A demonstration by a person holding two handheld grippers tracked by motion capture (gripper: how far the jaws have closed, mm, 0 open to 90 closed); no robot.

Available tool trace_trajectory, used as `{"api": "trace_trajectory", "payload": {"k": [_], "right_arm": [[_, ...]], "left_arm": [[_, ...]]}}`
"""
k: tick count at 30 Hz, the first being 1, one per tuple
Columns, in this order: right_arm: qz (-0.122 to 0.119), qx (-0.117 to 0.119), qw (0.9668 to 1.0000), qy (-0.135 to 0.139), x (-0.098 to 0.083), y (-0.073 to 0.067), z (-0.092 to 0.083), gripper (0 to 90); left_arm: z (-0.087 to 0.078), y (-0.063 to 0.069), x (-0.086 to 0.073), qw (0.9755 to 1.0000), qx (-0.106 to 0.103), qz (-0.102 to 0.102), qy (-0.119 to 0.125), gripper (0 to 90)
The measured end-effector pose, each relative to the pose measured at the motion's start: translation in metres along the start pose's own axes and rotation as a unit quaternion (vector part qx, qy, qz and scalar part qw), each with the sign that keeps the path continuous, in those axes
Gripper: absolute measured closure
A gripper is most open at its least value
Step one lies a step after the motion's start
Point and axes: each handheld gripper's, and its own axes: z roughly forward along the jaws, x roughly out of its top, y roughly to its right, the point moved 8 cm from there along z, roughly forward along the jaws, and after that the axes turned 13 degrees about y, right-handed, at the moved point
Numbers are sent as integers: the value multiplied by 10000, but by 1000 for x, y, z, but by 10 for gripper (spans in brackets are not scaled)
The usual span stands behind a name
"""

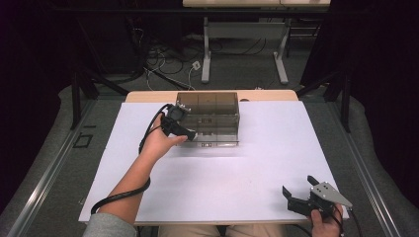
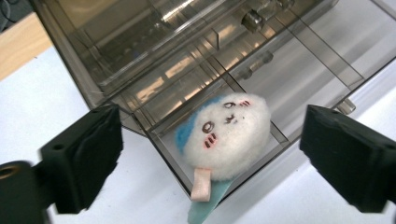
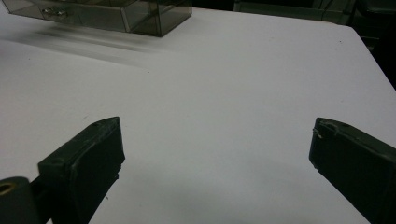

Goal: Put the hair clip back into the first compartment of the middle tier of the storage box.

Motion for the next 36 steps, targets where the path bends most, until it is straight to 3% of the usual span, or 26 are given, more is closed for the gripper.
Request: {"api": "trace_trajectory", "payload": {"k": [4,11,18,20,21,26,27,28,29,31,32,36], "right_arm": [[-53,19,10000,-49,0,-1,0,27],[-32,-3,10000,-28,1,-1,0,27],[-19,-22,10000,-60,0,1,-1,27],[-20,-33,10000,-62,-1,1,-1,27],[-7,-37,10000,-53,0,1,-1,27],[-35,-26,10000,-41,0,1,-1,27],[-34,-46,10000,-39,0,0,-1,27],[-34,-46,10000,-39,0,0,-1,27],[-32,-43,10000,-33,0,0,-1,27],[-29,-38,10000,-12,0,0,0,27],[-48,-29,10000,-24,0,0,0,27],[-40,-43,10000,-31,0,1,0,27]], "left_arm": [[-9,0,3,9997,-8,-125,189,4],[-20,0,6,9991,-49,-100,399,4],[-35,1,7,9961,-247,-231,818,4],[-40,2,9,9945,-297,-297,963,4],[-46,3,10,9924,-348,-356,1125,4],[-59,2,11,9892,-363,-407,1359,4],[-65,2,13,9867,-380,-436,1520,4],[-65,2,13,9867,-380,-436,1520,4],[-71,2,13,9843,-401,-489,1649,4],[-74,2,12,9835,-430,-504,1683,4],[-80,1,12,9809,-468,-519,1812,4],[-86,-1,9,9784,-545,-498,1933,4]]}}
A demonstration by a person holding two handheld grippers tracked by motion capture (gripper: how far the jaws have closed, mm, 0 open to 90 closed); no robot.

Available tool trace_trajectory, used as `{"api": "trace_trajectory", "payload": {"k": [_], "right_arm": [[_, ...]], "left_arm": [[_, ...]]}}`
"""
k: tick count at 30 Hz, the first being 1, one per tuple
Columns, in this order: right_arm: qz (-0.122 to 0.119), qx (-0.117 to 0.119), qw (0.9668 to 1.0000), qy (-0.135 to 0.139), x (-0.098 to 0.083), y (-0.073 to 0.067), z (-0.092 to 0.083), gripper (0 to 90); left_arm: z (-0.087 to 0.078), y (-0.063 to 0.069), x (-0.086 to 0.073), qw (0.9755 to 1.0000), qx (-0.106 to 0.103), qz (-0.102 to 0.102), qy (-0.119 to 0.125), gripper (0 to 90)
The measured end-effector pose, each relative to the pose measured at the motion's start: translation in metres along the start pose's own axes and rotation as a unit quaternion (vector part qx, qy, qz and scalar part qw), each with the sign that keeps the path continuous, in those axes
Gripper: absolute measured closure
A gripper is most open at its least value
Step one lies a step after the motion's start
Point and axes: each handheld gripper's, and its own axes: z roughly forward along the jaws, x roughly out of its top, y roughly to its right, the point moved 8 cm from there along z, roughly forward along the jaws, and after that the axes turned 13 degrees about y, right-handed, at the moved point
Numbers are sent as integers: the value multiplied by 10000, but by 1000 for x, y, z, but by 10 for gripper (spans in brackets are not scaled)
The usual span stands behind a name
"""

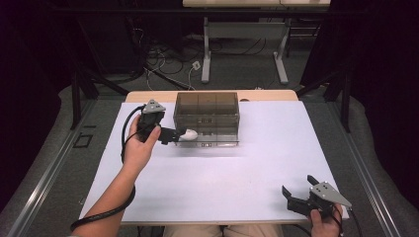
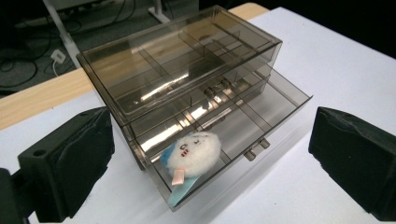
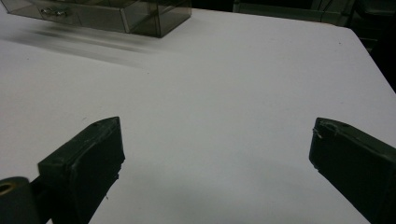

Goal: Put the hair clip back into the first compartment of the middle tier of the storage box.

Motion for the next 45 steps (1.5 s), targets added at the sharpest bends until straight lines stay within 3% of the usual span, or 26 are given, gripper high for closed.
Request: {"api": "trace_trajectory", "payload": {"k": [6,13,16,21,33,38,40,45], "right_arm": [[2,-18,10000,-28,-1,0,-1,27],[45,-52,10000,9,0,1,-3,27],[10,-47,10000,19,0,2,-3,27],[48,-76,10000,20,1,2,-5,27],[96,-72,9999,44,1,2,-4,27],[102,-76,9999,72,1,3,-4,27],[102,-81,9999,54,1,3,-5,27],[111,-89,9999,32,1,3,-5,27]], "left_arm": [[-11,-1,-1,9996,-101,-31,280,4],[-25,2,-2,9973,-174,-243,675,4],[-32,5,-3,9958,-168,-303,845,4],[-50,13,-6,9914,-277,-462,1195,4],[-77,11,-26,9858,-282,-592,1548,4],[-92,6,-37,9840,-214,-601,1662,4],[-100,1,-44,9822,-135,-716,1734,4],[-108,-6,-55,9810,-55,-828,1756,4]]}}
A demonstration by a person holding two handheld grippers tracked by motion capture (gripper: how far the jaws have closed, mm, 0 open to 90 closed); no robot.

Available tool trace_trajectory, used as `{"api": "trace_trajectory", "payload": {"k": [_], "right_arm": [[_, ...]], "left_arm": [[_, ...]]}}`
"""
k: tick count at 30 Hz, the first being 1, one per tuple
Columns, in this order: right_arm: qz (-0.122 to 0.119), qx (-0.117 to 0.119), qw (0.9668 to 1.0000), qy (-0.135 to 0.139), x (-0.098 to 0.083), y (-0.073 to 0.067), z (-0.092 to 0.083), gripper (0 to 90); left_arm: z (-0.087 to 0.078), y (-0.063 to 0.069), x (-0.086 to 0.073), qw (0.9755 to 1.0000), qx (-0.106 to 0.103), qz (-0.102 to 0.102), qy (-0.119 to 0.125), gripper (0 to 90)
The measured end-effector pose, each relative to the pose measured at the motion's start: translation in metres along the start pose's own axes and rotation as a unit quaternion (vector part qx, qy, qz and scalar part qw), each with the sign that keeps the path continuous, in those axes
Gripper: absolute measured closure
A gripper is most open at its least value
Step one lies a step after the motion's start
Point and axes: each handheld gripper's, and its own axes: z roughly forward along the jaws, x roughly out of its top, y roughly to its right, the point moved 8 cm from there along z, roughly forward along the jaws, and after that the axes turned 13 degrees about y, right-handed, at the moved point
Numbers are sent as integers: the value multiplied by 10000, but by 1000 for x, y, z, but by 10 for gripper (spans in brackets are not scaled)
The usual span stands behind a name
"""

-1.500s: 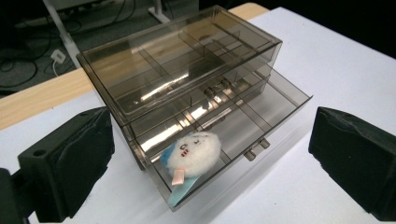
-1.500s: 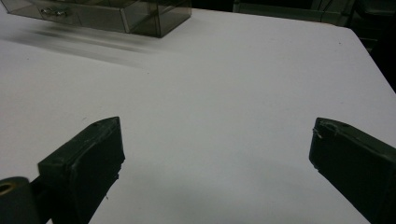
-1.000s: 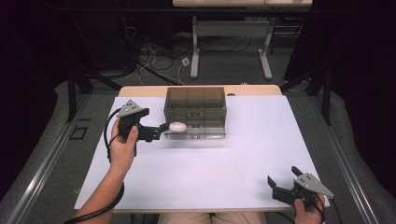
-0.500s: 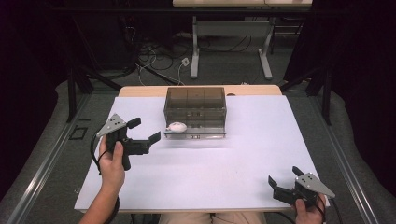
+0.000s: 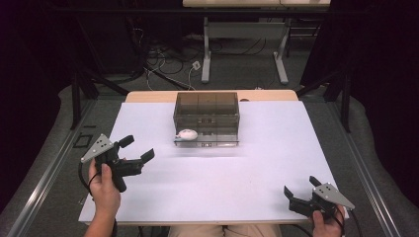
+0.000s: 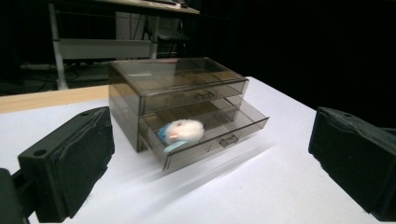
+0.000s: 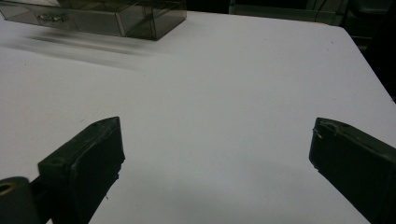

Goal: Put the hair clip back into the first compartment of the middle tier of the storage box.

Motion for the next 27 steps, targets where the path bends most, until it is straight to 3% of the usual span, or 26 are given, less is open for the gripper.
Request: {"api": "trace_trajectory", "payload": {"k": [8,19,27], "right_arm": [[22,17,10000,42,1,0,0,27],[22,-11,10000,12,1,1,-1,27],[33,20,10000,26,0,0,0,27]], "left_arm": [[-17,-8,-14,9999,118,-92,76,4],[-38,-17,-45,9996,175,-212,60,5],[-45,-20,-60,9995,251,-169,24,6]]}}
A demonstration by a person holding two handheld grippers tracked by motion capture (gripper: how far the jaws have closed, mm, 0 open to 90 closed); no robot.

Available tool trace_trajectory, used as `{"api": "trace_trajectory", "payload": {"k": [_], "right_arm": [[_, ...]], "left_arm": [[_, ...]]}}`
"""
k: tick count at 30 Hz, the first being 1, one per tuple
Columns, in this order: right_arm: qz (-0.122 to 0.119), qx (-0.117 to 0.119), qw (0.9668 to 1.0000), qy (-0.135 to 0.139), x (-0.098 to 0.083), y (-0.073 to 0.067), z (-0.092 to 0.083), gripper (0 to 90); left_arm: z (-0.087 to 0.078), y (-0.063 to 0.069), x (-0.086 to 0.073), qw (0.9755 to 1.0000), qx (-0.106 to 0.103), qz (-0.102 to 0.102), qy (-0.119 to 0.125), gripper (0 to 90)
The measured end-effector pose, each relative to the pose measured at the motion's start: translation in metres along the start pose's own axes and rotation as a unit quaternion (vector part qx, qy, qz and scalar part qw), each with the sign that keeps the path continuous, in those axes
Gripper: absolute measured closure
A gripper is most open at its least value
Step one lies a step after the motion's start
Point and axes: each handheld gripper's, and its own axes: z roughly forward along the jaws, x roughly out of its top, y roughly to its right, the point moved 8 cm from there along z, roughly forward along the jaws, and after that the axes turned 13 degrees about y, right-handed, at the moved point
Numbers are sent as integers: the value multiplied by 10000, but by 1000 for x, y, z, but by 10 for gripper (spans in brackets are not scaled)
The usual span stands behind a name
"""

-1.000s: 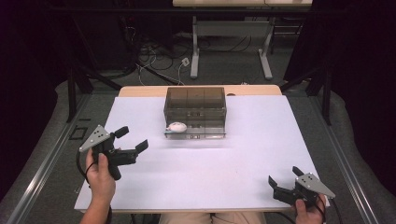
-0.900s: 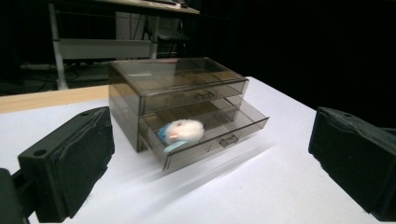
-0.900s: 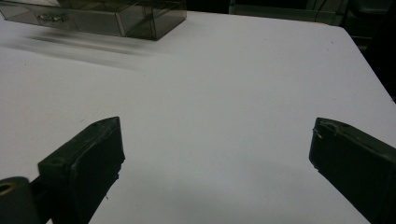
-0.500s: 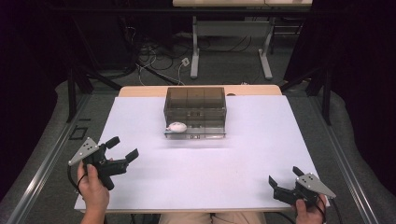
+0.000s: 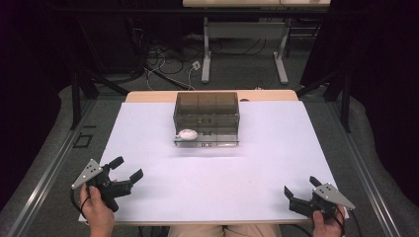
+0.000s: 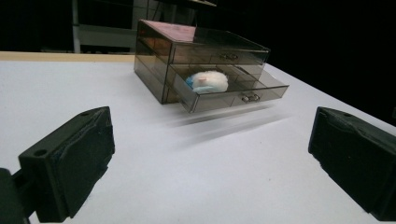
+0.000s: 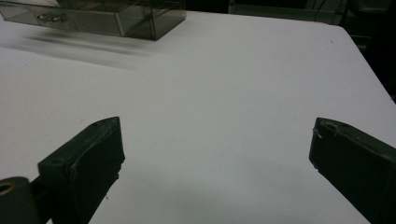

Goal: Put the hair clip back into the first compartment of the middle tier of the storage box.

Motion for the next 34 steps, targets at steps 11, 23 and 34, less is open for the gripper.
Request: {"api": "trace_trajectory", "payload": {"k": [11,23,34], "right_arm": [[-32,30,10000,-71,-2,-1,1,27],[6,27,10000,-36,-2,0,2,27],[18,-5,10000,-69,-2,3,2,27]], "left_arm": [[7,0,-25,9995,-35,141,-289,8],[11,2,-41,9986,-93,200,-490,11],[11,1,-43,9987,-80,120,-485,12]]}}
